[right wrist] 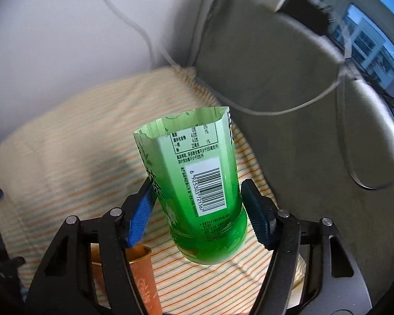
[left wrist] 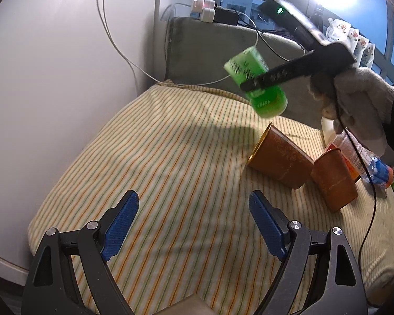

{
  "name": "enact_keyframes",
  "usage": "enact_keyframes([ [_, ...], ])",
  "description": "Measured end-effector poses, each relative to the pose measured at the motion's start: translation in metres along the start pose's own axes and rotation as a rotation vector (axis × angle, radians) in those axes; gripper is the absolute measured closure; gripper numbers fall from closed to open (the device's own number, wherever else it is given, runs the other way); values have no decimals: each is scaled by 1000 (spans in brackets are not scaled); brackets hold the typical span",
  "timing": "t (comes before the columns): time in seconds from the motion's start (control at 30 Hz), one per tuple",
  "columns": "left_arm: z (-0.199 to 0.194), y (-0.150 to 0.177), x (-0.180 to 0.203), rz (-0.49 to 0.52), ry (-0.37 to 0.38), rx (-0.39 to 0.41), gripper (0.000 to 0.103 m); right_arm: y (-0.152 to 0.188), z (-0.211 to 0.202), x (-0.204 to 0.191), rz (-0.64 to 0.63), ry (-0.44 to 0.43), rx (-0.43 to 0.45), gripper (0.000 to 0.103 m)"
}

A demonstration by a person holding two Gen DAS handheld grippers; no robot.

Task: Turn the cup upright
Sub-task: 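Close the right gripper on the green bottle and lift it, then carry the green bottle down toward the left gripper with the right gripper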

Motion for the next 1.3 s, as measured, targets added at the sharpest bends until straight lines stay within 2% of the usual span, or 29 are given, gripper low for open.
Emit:
enact_keyframes([
  [0.17, -12, 0, 5, 11, 7, 23, 17, 2, -48, 11, 99, -23, 100, 34],
  [0.3, -21, 3, 10, 23, 19, 40, 17, 15, -81, 15, 158, -44, 139, 34],
  [0.57, -45, 8, 31, 69, 58, 81, 17, 72, -154, 20, 318, -97, 189, 34],
  [0.77, -63, 16, 50, 96, 102, 100, 17, 122, -186, 16, 439, -152, 187, 34],
  [0.93, -65, 26, 64, 109, 181, 39, 17, 180, -193, 0, 559, -198, 138, 34],
  [1.2, -56, 38, 92, 148, 252, -71, 17, 281, -158, -24, 800, -333, 4, 34],
  [1.3, -55, 42, 102, 163, 261, -84, 17, 309, -142, -30, 873, -385, -36, 34],
])
Point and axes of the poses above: each gripper's, at about its wrist camera, not at the fingertips, and z roughly the way its jaws point, x to its right, y to its underside, the point moved 4 cm from there along z, roughly the way its jaws point, and after that the axes turned 7 degrees about -z, right-handed, at the moved point
